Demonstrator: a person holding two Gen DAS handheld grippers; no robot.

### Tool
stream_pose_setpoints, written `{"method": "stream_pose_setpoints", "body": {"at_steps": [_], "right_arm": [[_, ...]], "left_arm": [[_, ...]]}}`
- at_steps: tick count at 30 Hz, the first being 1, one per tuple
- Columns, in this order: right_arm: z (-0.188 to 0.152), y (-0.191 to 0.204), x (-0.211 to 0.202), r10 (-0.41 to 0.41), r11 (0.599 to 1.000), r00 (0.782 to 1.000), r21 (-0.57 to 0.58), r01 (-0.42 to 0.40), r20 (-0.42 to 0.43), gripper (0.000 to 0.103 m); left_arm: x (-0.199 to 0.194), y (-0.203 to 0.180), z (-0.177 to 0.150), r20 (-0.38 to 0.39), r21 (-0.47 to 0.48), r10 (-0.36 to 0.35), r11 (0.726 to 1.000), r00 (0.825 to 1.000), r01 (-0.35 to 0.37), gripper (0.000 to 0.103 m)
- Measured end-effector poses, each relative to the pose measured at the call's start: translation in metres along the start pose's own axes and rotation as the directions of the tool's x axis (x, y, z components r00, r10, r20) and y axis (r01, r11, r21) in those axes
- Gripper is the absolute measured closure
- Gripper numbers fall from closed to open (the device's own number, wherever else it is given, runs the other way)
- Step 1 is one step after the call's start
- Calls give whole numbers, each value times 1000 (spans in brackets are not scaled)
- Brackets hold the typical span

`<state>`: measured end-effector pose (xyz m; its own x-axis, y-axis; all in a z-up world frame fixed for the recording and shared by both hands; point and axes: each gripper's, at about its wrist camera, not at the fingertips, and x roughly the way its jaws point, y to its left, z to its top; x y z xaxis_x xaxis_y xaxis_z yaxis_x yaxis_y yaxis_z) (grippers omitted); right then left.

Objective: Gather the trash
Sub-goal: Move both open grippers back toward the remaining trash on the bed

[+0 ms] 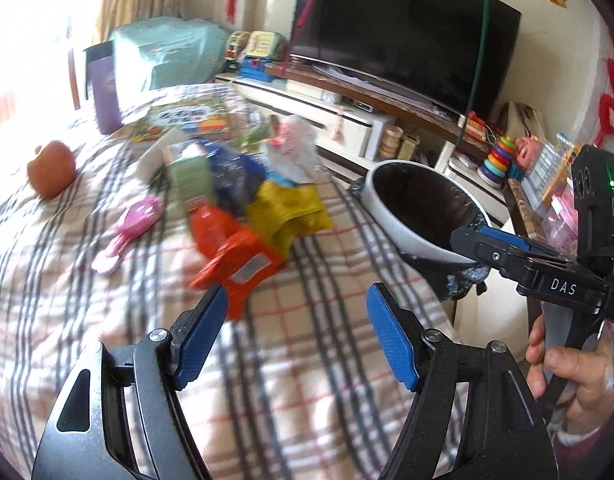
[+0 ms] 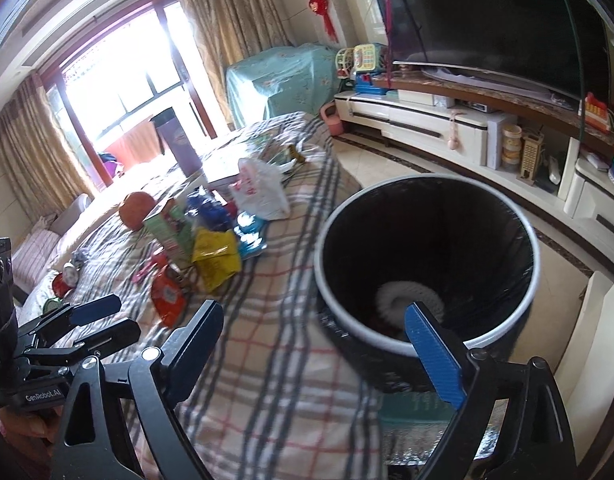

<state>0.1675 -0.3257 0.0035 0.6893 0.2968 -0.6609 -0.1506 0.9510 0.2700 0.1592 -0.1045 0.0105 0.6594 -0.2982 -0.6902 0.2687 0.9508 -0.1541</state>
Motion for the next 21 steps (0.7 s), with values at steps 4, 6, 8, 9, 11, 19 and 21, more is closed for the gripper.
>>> {"method": "stream_pose_setpoints", "body": {"at_steps": [4,6,8,9,11,19,21], "right_arm": [[-6,13,7,22,1000,1000,-1,-22,-12,9],[-9,19,11,31,1000,999,-4,-31,-19,9],[-11,26,15,39,999,999,-11,-40,-27,9],[-12,29,16,41,999,999,-12,-42,-29,9],[-14,34,20,47,999,998,-17,-47,-35,9],[-13,45,36,62,998,996,-22,-63,-58,9],[-12,46,40,71,997,996,-20,-73,-58,9]], "left_arm": [[-6,19,-11,-2,-38,22,999,1000,-22,30],[-7,28,-15,-8,-53,34,998,999,-34,30],[-7,37,-20,-15,-69,43,997,999,-44,30],[-7,39,-21,-17,-73,47,996,999,-48,30],[-8,47,-24,-21,-85,52,995,998,-54,30],[0,58,-27,-44,-75,54,996,998,-57,30],[3,60,-27,-49,-59,58,996,997,-61,30]]}}
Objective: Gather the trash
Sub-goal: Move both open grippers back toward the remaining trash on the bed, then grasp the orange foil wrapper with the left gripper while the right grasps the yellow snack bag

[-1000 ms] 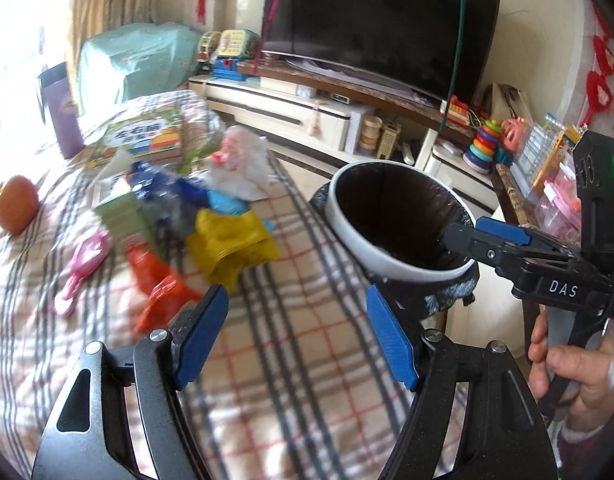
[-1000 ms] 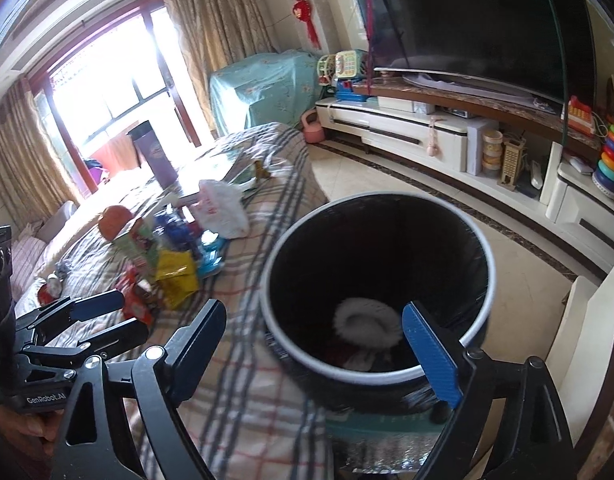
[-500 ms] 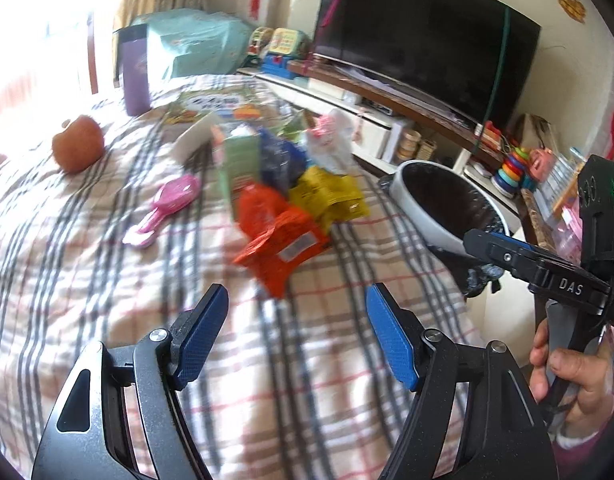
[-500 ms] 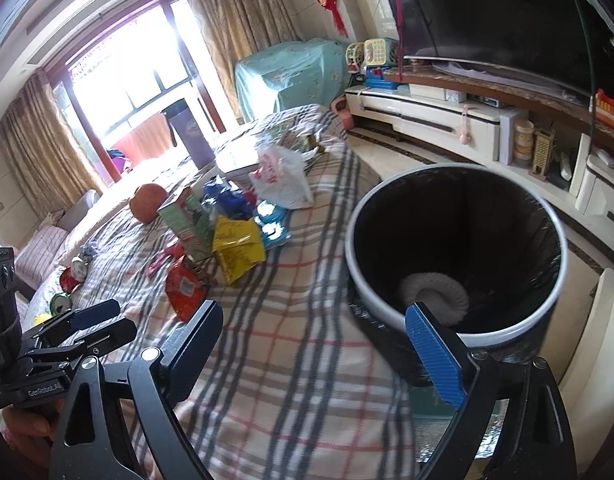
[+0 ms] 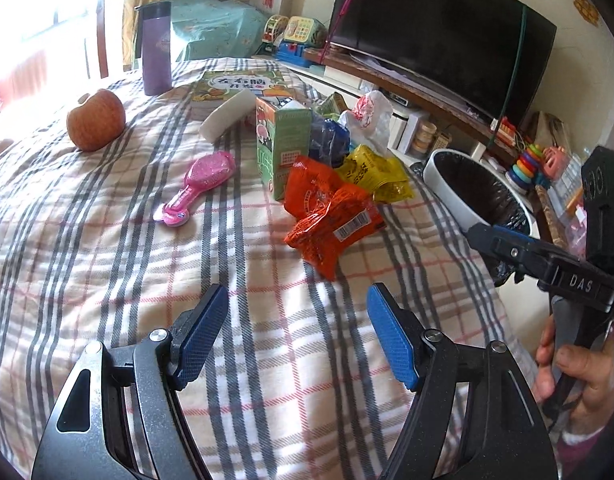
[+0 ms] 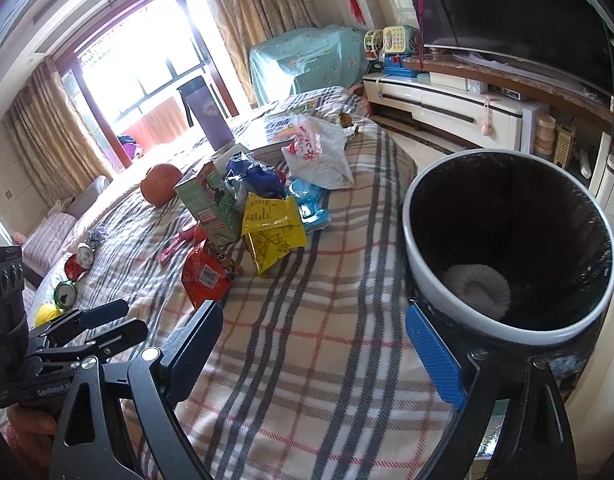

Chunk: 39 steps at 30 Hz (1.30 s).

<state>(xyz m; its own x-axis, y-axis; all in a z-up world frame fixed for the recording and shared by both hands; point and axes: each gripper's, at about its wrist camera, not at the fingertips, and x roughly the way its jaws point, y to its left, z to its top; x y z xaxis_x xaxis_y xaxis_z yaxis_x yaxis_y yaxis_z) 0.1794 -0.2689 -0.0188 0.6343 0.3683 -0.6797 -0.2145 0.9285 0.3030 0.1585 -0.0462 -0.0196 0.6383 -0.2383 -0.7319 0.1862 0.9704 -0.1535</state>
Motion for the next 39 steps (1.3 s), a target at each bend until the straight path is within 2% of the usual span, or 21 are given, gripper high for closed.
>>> {"method": "stream_pose_setpoints", "body": {"at_steps": [10,13,15,17,20,22,24,26,27,29,36,37,39], "right_arm": [[15,3,21,27,1000,1000,-15,-27,13,11],[22,4,31,27,999,1000,-28,-27,6,20],[25,5,37,27,999,1000,-36,-27,3,31],[30,5,44,32,999,1000,-40,-32,-2,37],[37,6,56,50,998,999,-41,-50,-11,43],[39,5,66,68,997,997,-32,-69,-32,52],[39,6,73,82,996,995,-29,-84,-52,77],[37,5,76,76,997,995,-28,-78,-66,96],[35,4,76,78,997,995,-24,-80,-66,100],[33,2,72,83,996,995,-14,-84,-60,103],[29,-1,54,70,997,997,-18,-70,-29,103],[29,-2,51,83,997,996,-5,-83,-21,100],[31,-4,49,105,994,994,24,-105,-14,86]], "left_arm": [[25,4,12,-34,80,-27,996,999,29,30],[33,3,18,-44,104,-36,994,998,40,30],[37,3,23,-50,111,-51,992,997,56,30],[41,2,27,-49,121,-56,991,997,61,31],[50,0,32,-56,132,-71,988,996,78,39],[55,-2,33,-64,133,-83,987,995,91,47],[61,-7,34,-80,138,-100,984,992,110,66],[65,-10,34,-96,142,-112,982,989,125,80],[67,-11,33,-100,141,-119,981,988,133,84],[66,-12,32,-95,134,-134,980,986,146,88],[52,-10,23,-67,97,-119,987,991,125,93],[49,-9,21,-61,90,-115,989,992,120,93],[41,-2,17,-46,60,-104,992,993,107,93]]}}
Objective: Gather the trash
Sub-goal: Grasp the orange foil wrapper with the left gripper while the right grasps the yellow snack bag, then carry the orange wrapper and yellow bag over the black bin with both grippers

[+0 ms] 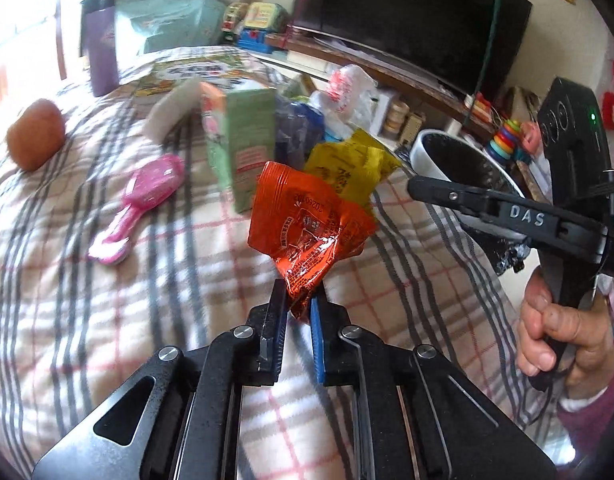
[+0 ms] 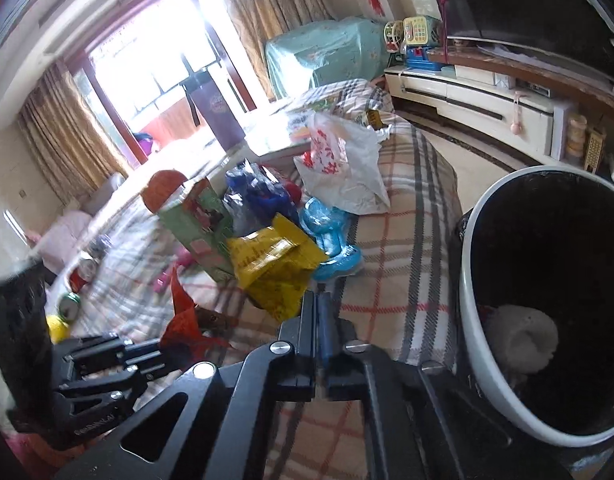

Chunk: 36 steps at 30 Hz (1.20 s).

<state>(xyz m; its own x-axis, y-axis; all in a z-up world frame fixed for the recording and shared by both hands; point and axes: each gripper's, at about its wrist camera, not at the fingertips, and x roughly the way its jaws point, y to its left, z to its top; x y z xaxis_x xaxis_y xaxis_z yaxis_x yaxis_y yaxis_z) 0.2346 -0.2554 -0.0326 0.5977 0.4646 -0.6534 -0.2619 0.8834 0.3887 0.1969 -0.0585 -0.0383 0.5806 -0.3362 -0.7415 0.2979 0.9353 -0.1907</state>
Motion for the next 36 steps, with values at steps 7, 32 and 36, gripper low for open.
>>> {"method": "stream_pose_setpoints", "body": {"at_steps": [7,32,36], "right_arm": [[3,20,22,29,1000,999,-9,-29,-30,43],[-17,-25,-71,-133,991,989,-8,134,66,67],[-23,-41,-90,-177,984,981,16,176,81,67]], "left_arm": [[-18,29,-15,17,-125,28,992,999,-25,93],[-10,-36,3,10,-34,-49,998,999,50,93],[-6,-53,10,10,-5,-60,998,998,60,93]]}}
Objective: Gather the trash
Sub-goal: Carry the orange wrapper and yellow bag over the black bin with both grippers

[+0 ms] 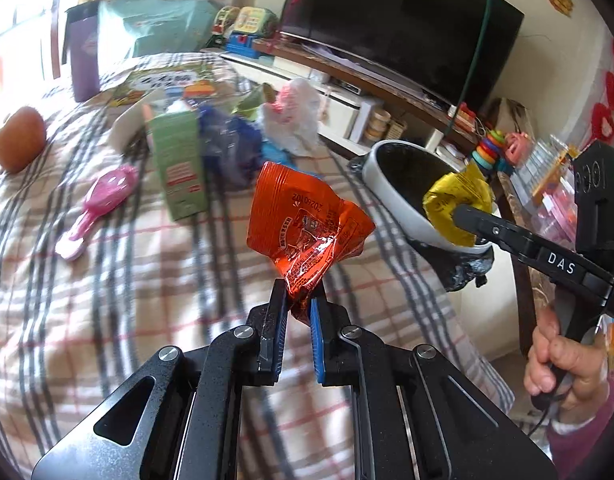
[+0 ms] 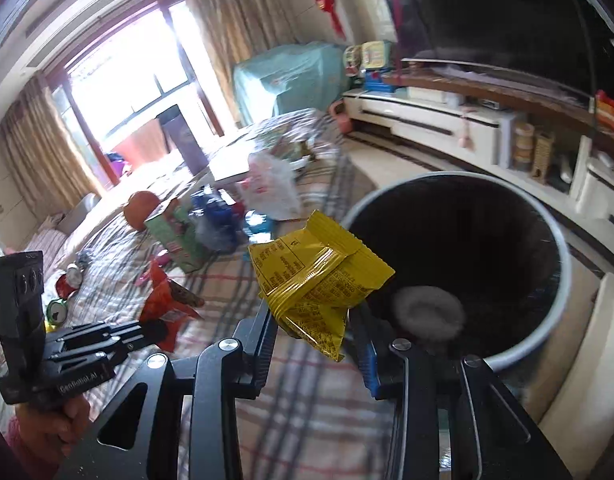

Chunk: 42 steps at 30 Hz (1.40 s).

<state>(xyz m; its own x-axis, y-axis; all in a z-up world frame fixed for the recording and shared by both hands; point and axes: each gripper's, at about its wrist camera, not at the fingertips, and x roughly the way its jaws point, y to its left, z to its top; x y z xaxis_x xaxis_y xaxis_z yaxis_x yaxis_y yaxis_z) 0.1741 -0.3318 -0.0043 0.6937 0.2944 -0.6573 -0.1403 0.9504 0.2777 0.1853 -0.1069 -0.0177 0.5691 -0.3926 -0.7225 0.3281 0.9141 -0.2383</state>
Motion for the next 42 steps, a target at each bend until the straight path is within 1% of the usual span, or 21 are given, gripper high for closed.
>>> {"method": "stream_pose_setpoints", "body": {"at_steps": [7,17,24,32,42], "right_arm": [[-4,-30,-15,-40,999,999,35,40,10,67],[-2,-53,-25,-59,997,998,55,57,31,67],[1,-62,-24,-70,996,997,53,68,26,67],[6,-73,-19,-76,996,997,57,75,12,67],[15,-82,-14,-88,995,996,49,89,-14,67]], "left_arm": [[8,-23,6,-10,41,-5,999,1000,6,93],[20,-55,16,-18,103,-1,995,1000,3,93],[31,-70,24,-31,130,-11,991,999,15,93],[42,-92,41,-26,182,-23,983,999,27,93],[57,-112,58,-48,233,-17,972,999,28,93]]}}
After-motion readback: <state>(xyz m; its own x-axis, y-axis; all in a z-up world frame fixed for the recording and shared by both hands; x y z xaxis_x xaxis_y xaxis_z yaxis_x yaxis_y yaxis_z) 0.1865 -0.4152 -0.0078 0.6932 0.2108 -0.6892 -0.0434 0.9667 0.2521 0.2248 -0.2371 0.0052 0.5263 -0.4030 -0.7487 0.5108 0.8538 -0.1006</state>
